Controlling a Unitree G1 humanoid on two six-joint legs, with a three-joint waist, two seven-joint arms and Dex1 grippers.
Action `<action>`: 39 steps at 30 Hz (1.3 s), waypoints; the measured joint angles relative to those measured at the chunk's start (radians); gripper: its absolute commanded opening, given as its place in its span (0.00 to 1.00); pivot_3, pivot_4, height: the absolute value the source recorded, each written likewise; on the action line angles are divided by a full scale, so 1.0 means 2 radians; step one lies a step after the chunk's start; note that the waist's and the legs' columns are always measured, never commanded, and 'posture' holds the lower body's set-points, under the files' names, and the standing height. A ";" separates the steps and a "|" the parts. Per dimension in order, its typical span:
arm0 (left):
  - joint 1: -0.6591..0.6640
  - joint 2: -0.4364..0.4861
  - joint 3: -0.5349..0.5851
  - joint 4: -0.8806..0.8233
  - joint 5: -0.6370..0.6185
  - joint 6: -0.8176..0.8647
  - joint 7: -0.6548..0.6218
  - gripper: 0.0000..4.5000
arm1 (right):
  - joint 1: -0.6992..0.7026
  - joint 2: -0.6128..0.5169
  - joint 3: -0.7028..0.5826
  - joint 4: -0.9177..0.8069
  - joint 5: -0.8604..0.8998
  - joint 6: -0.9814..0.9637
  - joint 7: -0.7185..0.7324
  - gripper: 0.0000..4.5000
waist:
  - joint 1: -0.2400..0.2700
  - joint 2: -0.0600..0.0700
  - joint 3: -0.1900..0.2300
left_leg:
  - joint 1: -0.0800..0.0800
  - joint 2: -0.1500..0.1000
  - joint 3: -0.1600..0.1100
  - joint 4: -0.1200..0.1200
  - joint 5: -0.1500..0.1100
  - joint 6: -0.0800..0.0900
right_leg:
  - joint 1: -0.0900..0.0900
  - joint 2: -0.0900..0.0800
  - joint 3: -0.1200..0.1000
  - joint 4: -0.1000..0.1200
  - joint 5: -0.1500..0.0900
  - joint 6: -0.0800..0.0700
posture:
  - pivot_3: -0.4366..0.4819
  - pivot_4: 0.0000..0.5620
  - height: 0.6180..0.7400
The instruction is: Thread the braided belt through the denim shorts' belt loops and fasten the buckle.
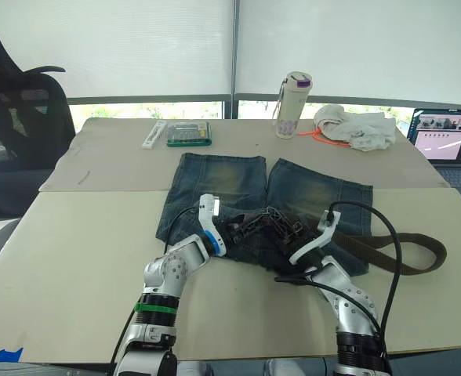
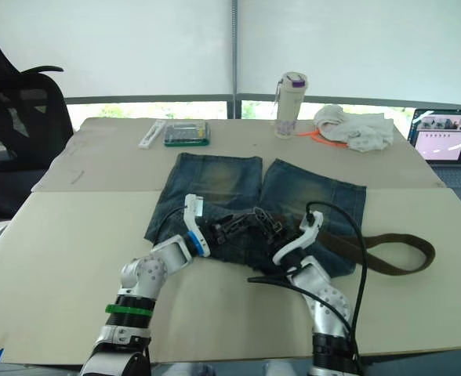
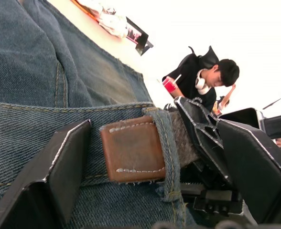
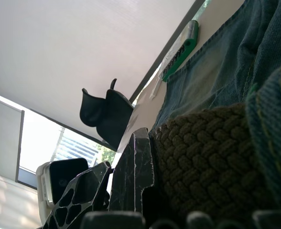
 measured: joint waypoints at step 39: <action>0.040 0.068 -0.032 -0.031 -0.032 0.023 -0.063 0.00 | 0.117 -0.286 -0.048 -0.120 0.113 0.140 0.137 0.98 | 0.014 0.000 0.000 | 0.000 0.000 0.000 0.000 -0.001 0.001 | 0.000 -0.001 0.000 -0.001 0.000 0.000 | 0.48 0.27 0.97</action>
